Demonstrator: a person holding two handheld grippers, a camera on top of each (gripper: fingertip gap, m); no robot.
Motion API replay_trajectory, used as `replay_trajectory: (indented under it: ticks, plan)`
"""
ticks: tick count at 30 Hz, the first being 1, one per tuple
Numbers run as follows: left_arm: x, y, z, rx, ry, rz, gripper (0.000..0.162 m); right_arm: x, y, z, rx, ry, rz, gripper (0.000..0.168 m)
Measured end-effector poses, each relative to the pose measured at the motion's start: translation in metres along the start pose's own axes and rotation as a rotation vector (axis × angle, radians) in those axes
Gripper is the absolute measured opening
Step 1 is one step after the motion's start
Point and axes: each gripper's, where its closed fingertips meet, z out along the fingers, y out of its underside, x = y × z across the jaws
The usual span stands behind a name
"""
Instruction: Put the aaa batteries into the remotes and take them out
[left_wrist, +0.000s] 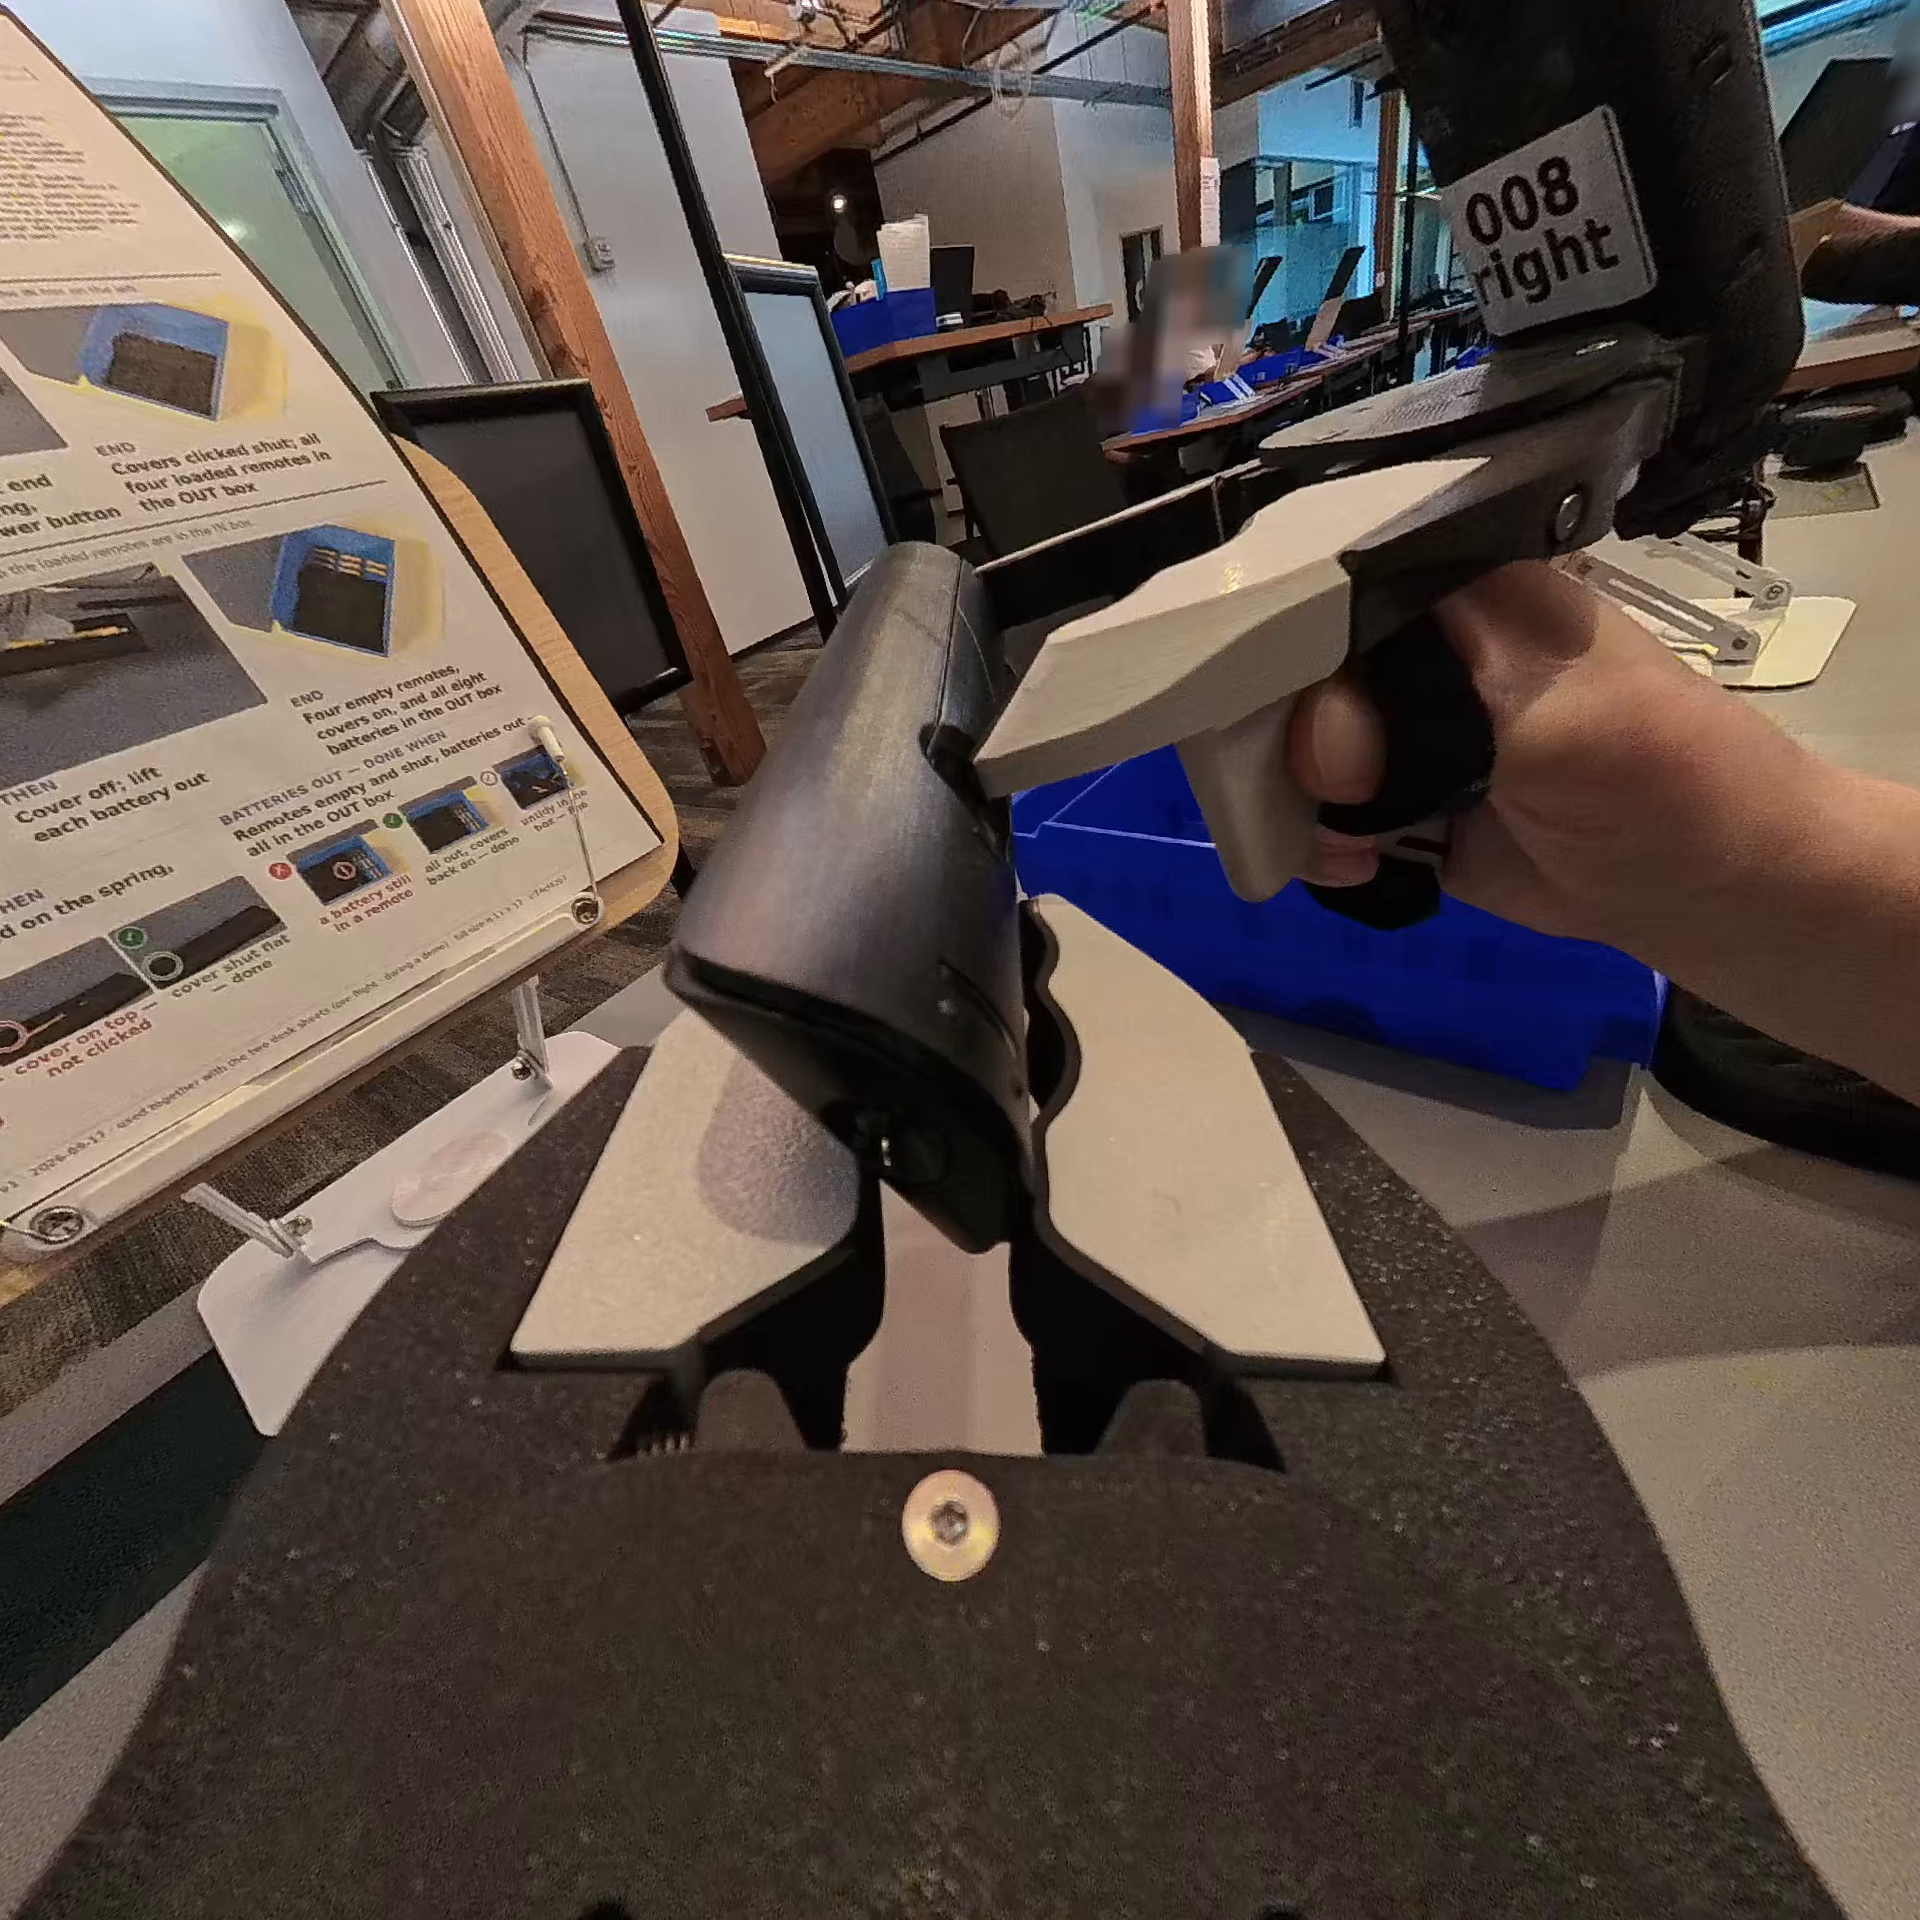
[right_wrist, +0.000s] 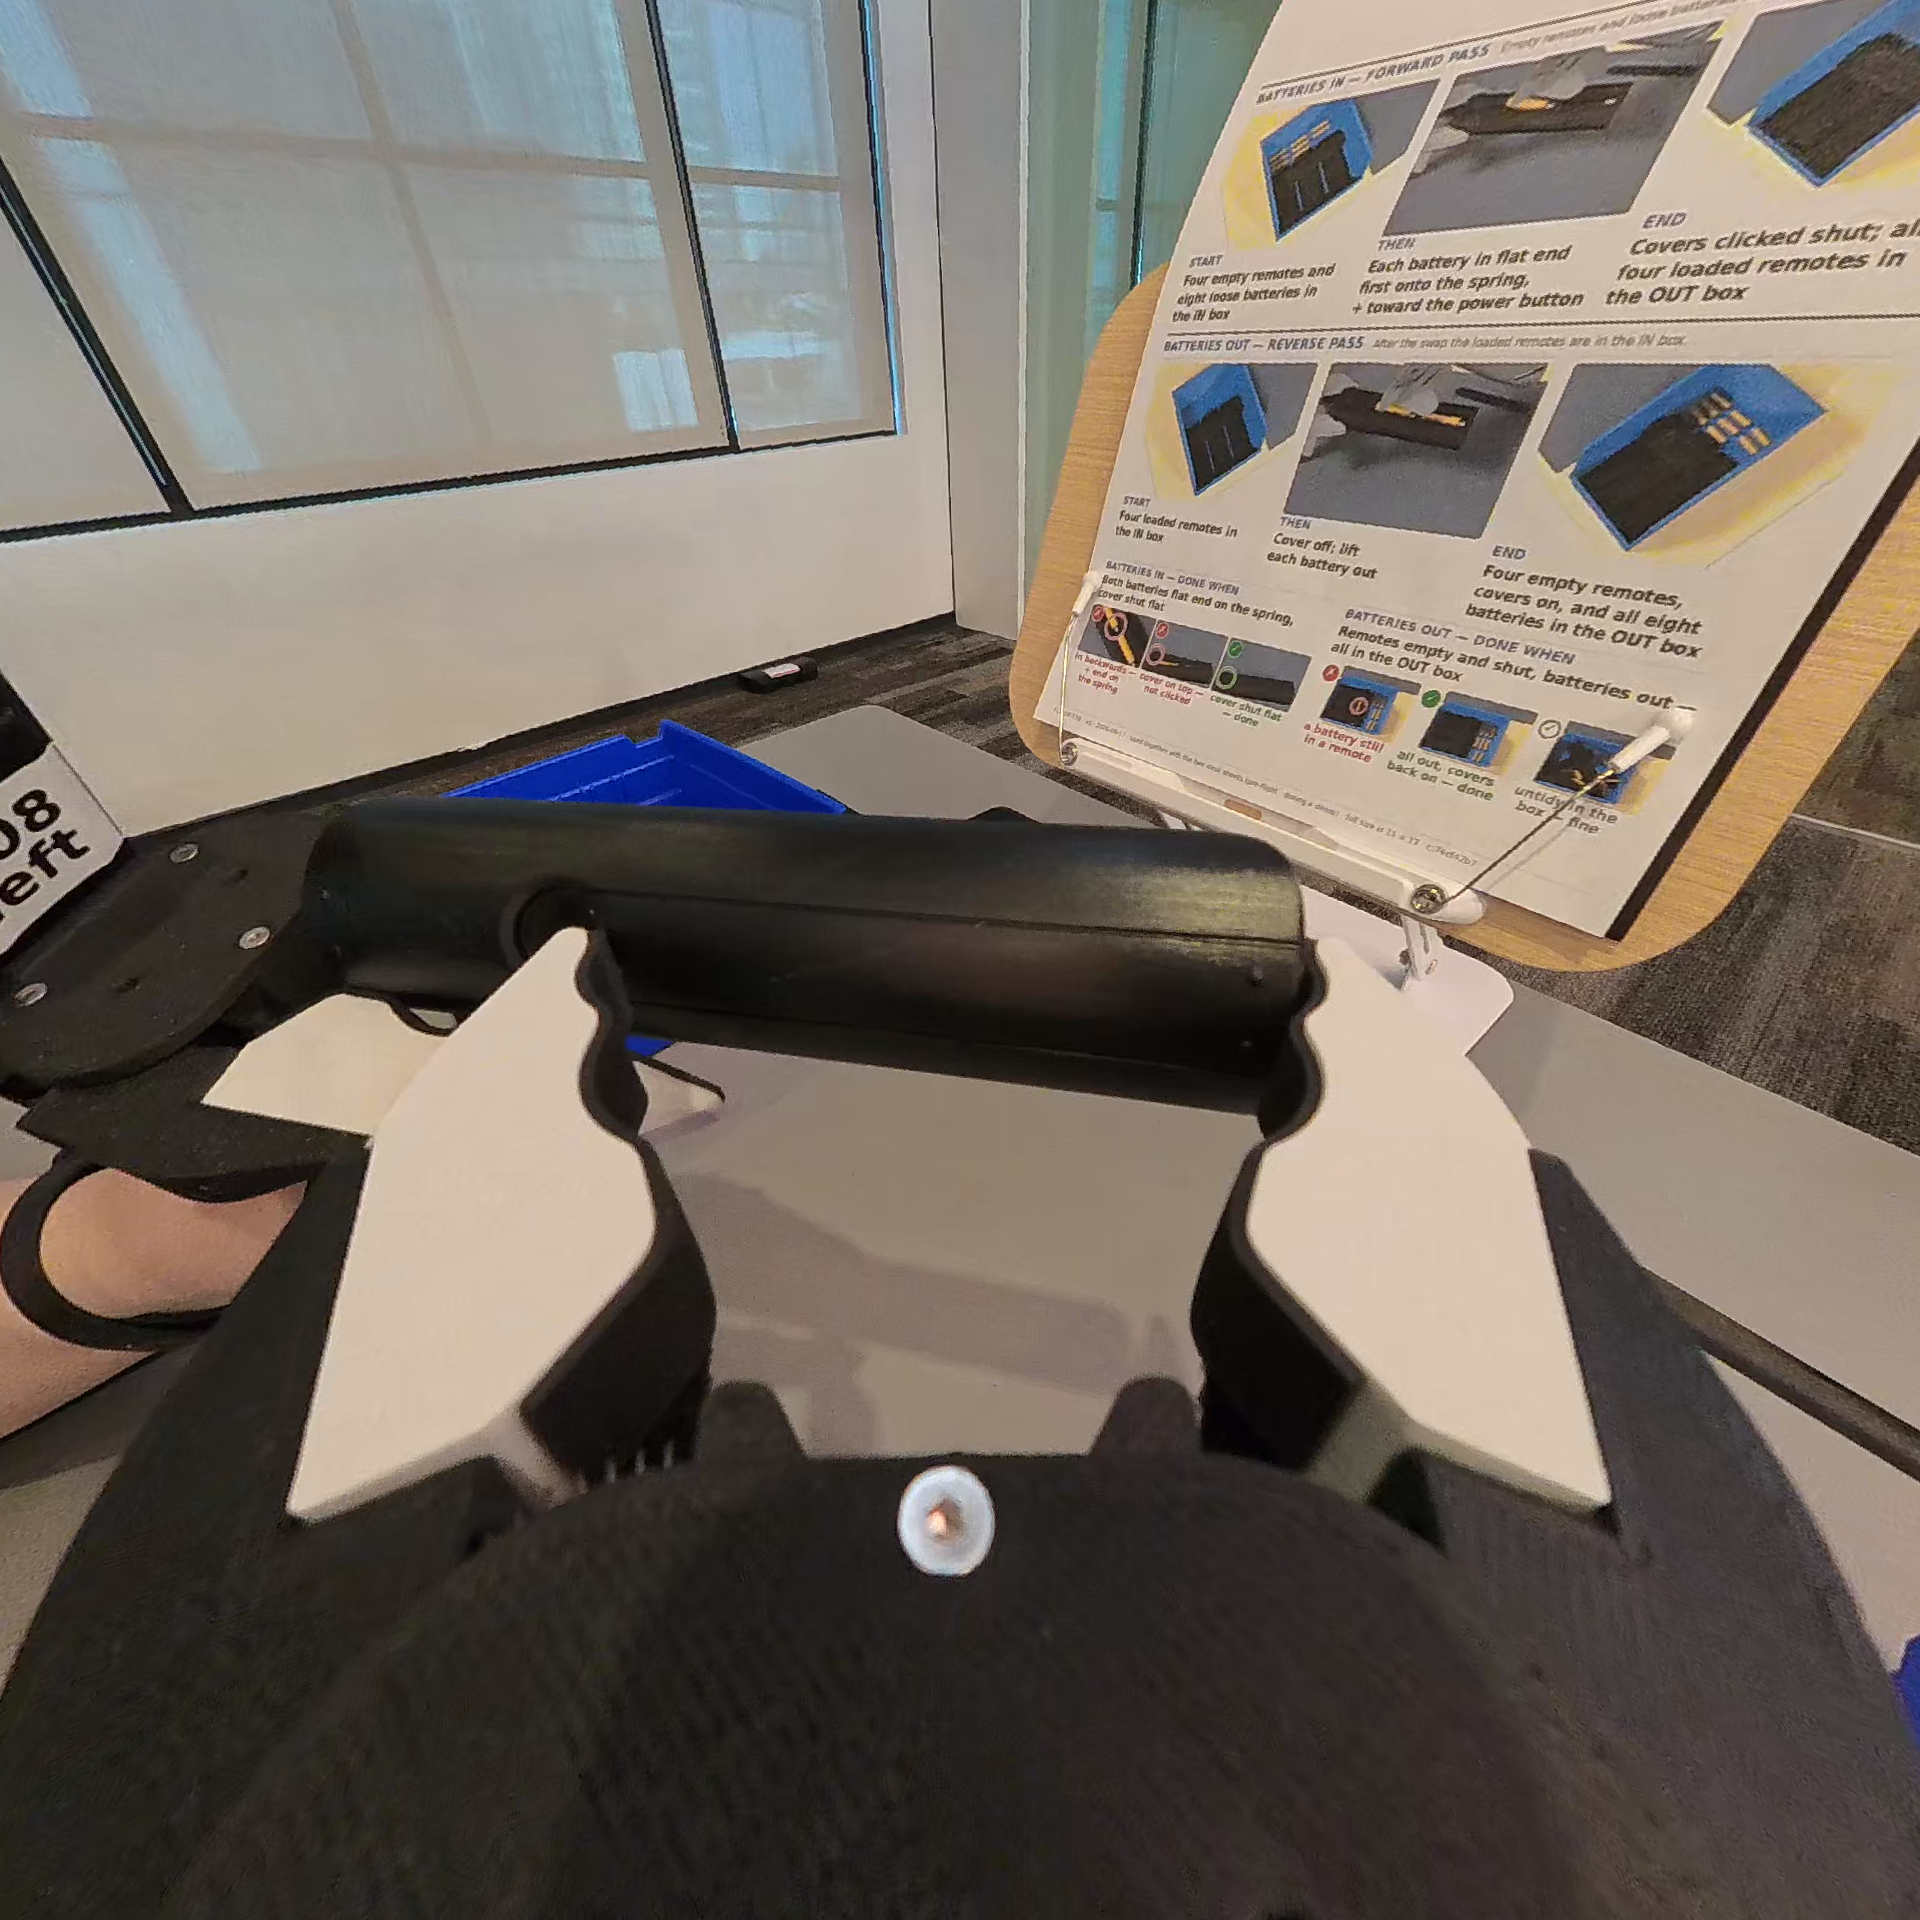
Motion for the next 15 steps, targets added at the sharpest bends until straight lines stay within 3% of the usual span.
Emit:
replay_trajectory:
  ticks: [15]
  plan:
    - [-0.0039,-0.0029,-0.0018,0.014,-0.007,0.03,0.025,-0.0015,-0.0022,0.0006,0.016,0.007,-0.014,0.12]
